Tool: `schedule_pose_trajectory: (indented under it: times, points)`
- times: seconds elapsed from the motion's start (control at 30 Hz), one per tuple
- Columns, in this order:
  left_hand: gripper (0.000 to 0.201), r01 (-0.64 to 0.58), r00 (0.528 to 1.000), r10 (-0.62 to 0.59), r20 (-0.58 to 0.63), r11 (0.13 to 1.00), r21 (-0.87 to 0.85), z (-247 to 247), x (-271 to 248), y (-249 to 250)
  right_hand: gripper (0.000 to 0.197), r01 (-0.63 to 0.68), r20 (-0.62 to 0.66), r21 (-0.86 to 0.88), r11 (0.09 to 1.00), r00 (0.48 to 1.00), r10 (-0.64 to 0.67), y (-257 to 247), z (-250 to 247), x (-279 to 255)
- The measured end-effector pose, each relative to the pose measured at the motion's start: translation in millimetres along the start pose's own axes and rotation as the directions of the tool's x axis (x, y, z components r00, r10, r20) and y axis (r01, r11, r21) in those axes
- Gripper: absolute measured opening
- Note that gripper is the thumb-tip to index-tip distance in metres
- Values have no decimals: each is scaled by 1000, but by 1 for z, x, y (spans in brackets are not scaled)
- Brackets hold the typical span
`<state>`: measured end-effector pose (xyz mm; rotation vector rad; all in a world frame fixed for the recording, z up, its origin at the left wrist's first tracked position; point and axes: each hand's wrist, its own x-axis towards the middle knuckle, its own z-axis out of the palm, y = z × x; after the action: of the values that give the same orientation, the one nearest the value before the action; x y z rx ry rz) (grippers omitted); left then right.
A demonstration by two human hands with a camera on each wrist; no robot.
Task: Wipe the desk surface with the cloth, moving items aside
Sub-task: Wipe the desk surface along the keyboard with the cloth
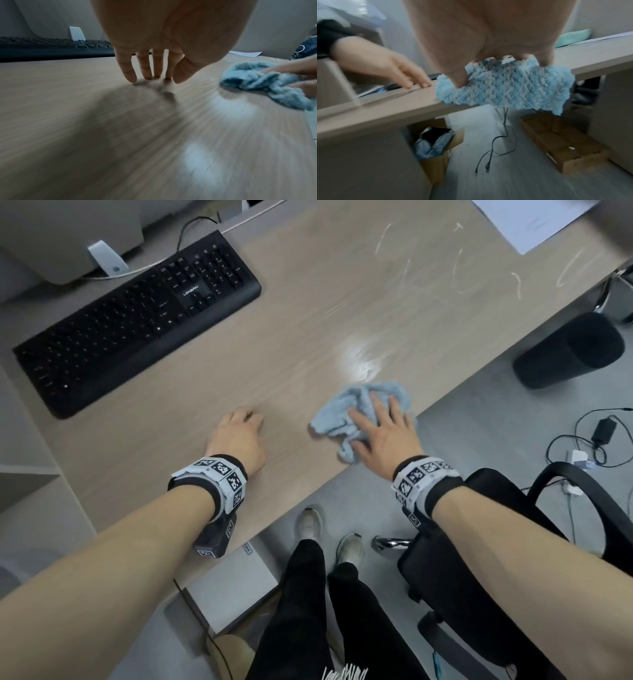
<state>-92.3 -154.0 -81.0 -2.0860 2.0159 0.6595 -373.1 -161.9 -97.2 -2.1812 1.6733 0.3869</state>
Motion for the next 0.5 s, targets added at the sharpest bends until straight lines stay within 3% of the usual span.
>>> schedule_pose_trajectory:
  times: [0.1, 0.2, 0.3, 0.37, 0.5]
  points:
    - [56, 0, 1000, 0, -5, 1000, 1, 0, 1, 1, 66, -78, 20, 21, 997, 997, 78, -25, -6, 6]
    - [51, -10, 1000, 10, -8, 1000, -4, -3, 7, 2, 68, 178, 42, 6, 984, 983, -178, -70, 11, -12]
    - [47, 12, 1000, -12, 1, 1000, -15, -7, 12, 5, 67, 361, -15, -33, 932, 932, -361, -63, 28, -26]
    - [43, 31, 999, -31, -19, 999, -27, -9, 17, 7, 67, 323, 5, -57, 945, 946, -324, -34, 22, -16]
    - [38, 53, 998, -56, -37, 996, -71, -14, 28, 10, 67, 67, -29, -19, 998, 997, -68, 26, -3, 13]
